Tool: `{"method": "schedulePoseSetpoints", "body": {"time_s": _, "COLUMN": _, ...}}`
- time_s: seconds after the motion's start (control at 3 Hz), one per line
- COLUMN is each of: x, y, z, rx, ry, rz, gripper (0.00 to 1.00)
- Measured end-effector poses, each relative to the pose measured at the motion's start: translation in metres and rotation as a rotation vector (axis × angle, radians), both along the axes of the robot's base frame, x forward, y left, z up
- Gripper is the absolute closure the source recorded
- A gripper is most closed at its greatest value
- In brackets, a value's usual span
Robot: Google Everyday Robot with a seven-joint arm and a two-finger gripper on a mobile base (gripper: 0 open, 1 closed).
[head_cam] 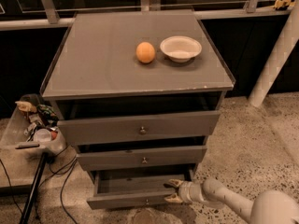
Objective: Open bottom drawer
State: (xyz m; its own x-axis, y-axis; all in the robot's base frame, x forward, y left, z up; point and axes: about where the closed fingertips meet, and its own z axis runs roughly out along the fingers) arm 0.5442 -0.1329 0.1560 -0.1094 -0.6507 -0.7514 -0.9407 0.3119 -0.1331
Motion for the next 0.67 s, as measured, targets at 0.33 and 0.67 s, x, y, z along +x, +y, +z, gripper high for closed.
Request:
{"method": "schedulePoseSetpoints", "body": {"time_s": 0.33, "x": -0.001, "y": -0.003, "z": 0.004, "rx": 0.013, "ry": -0.006, "rz": -0.017, "gripper": 0.65}}
{"method": "schedulePoseSetpoints", "body": {"time_s": 0.67, "x": -0.019, "y": -0.016, "z": 0.006, "rx": 0.012, "ry": -0.019, "rz": -0.031, "gripper": 0.89}}
